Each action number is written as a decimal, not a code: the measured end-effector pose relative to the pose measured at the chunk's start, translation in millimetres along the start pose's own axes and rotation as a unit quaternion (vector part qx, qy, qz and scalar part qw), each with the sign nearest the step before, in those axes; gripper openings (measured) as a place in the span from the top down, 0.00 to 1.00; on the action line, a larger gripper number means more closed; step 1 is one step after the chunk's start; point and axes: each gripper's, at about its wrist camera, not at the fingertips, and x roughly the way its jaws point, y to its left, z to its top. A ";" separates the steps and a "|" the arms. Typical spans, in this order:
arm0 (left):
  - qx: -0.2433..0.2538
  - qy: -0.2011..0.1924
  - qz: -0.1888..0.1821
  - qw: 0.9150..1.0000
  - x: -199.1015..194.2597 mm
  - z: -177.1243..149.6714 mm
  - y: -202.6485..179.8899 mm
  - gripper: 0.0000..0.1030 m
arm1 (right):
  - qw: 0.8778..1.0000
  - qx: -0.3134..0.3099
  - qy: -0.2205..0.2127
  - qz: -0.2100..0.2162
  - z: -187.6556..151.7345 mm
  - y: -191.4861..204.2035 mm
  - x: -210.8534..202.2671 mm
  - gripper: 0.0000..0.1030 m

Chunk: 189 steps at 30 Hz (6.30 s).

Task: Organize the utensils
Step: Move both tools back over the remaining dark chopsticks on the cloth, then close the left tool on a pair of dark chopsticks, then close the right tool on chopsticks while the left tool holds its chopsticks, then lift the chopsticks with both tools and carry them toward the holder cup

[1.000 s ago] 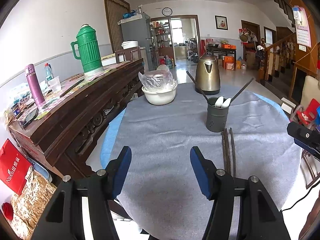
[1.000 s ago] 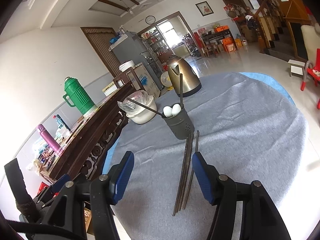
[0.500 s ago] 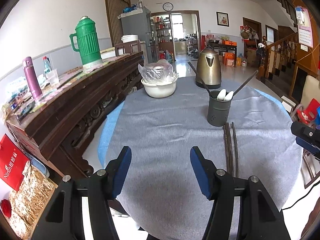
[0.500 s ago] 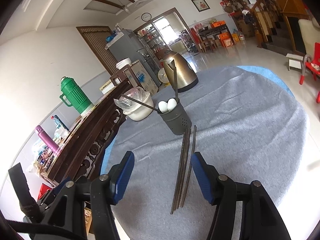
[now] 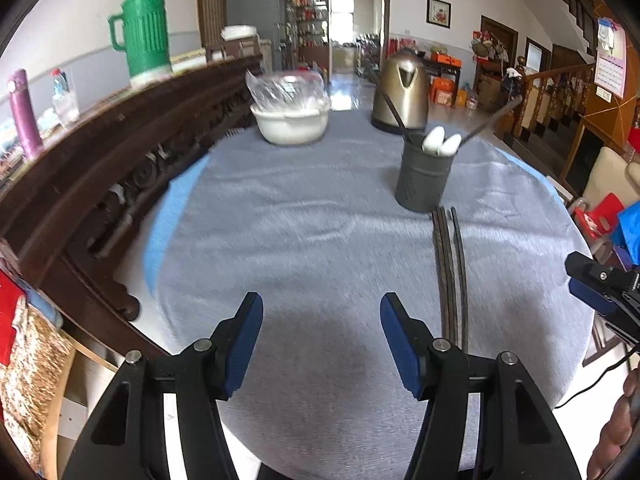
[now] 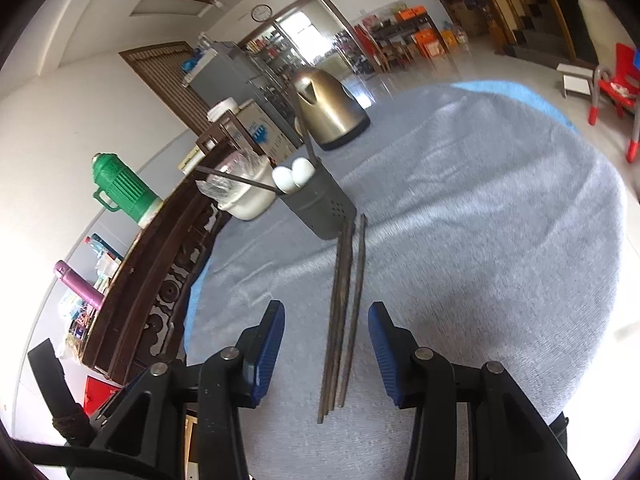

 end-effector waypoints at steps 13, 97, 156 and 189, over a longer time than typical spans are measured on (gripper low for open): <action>0.007 0.047 -0.057 0.997 54.6 -5.5 -20.7 0.40 | 0.998 0.040 0.041 -0.001 0.8 -43.5 41.3 0.54; 0.058 0.163 -0.149 0.974 184.3 72.6 -93.2 0.40 | 0.996 0.069 0.048 0.030 17.4 -96.6 76.7 0.53; -0.087 0.210 -0.225 0.948 169.6 46.5 -25.4 0.88 | 0.976 -0.072 0.143 -0.146 46.6 -24.9 159.6 0.78; -0.022 0.178 -0.207 0.962 189.0 71.6 -66.7 0.90 | 0.986 -0.038 0.136 -0.088 47.4 -51.7 144.7 0.78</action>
